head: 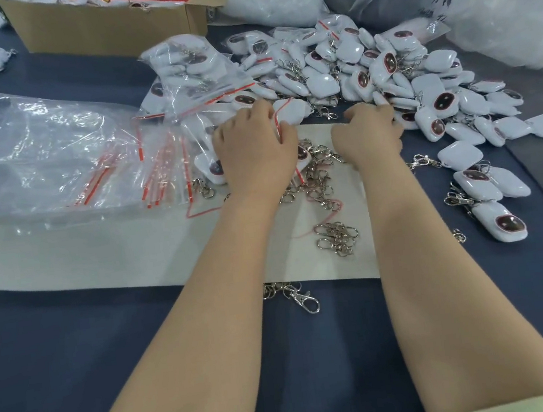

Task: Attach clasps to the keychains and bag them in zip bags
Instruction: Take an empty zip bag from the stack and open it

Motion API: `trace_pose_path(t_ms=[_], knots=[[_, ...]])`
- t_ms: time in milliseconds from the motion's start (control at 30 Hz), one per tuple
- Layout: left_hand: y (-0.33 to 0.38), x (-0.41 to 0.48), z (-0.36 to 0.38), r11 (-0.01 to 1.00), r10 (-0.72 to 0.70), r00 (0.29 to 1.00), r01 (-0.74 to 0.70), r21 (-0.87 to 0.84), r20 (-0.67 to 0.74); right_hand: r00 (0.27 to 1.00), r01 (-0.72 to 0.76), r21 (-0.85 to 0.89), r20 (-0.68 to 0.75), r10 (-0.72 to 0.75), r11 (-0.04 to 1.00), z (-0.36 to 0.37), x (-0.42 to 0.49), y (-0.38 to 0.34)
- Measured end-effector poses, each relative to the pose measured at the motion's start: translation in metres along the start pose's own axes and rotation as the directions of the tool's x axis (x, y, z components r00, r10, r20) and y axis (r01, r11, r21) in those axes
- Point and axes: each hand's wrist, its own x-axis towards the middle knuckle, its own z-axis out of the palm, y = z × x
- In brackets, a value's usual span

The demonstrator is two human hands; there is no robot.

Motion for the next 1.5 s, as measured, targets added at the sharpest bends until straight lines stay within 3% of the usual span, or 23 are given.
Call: trace_pose_path(t_ms=[367,667,733,833,933,1000,1100,1167,1233,1333,1400,1500], knots=[[0.000,-0.001,0.001,1.000,-0.002,1.000,0.002,0.017,0.008,0.995,-0.017,-0.048,-0.103,0.012,0.999,0.015,0.001,0.007],[0.000,-0.001,0.001,1.000,-0.008,1.000,0.008,0.023,0.009,0.933,0.046,0.309,-0.353,0.070,0.950,0.010,0.006,0.008],[0.001,-0.001,0.001,1.000,-0.010,1.000,0.009,0.021,0.009,0.924,0.134,0.492,-0.375,0.071,0.861,0.007,0.006,0.008],[0.000,-0.001,0.001,1.000,-0.008,1.000,0.007,0.020,0.013,0.955,0.175,0.820,-0.275,0.108,0.544,0.002,0.005,0.002],[0.001,-0.001,0.001,1.000,-0.009,1.000,0.009,0.019,0.011,0.997,-0.025,0.996,0.019,0.070,0.086,-0.001,0.004,-0.008],[0.000,-0.001,0.001,1.000,-0.011,1.000,0.011,0.015,0.009,0.982,-0.188,0.979,0.189,0.003,-0.075,-0.001,0.001,-0.011],[0.000,-0.001,0.001,1.000,-0.011,1.000,0.011,0.006,0.009,0.939,-0.330,0.936,0.313,-0.139,-0.122,-0.001,-0.001,-0.011],[0.000,-0.001,0.001,1.000,-0.012,1.000,0.012,0.008,0.009,0.920,-0.362,0.916,0.320,-0.228,-0.175,-0.001,-0.002,-0.011],[0.001,0.000,0.001,1.000,-0.011,1.000,0.011,0.009,0.009,0.922,-0.328,0.930,0.277,-0.272,-0.164,0.001,-0.003,-0.012],[0.001,0.000,0.001,1.000,-0.008,1.000,0.008,0.010,0.005,0.964,-0.193,0.981,0.190,-0.188,-0.001,0.004,-0.001,-0.012],[0.000,0.000,0.001,1.000,-0.007,1.000,0.007,0.010,0.004,0.977,-0.153,0.987,0.159,-0.140,0.056,0.004,0.000,-0.011],[0.000,-0.001,0.002,1.000,-0.006,1.000,0.006,0.011,0.003,0.969,-0.222,0.975,0.216,-0.116,-0.033,0.004,0.000,-0.012]])
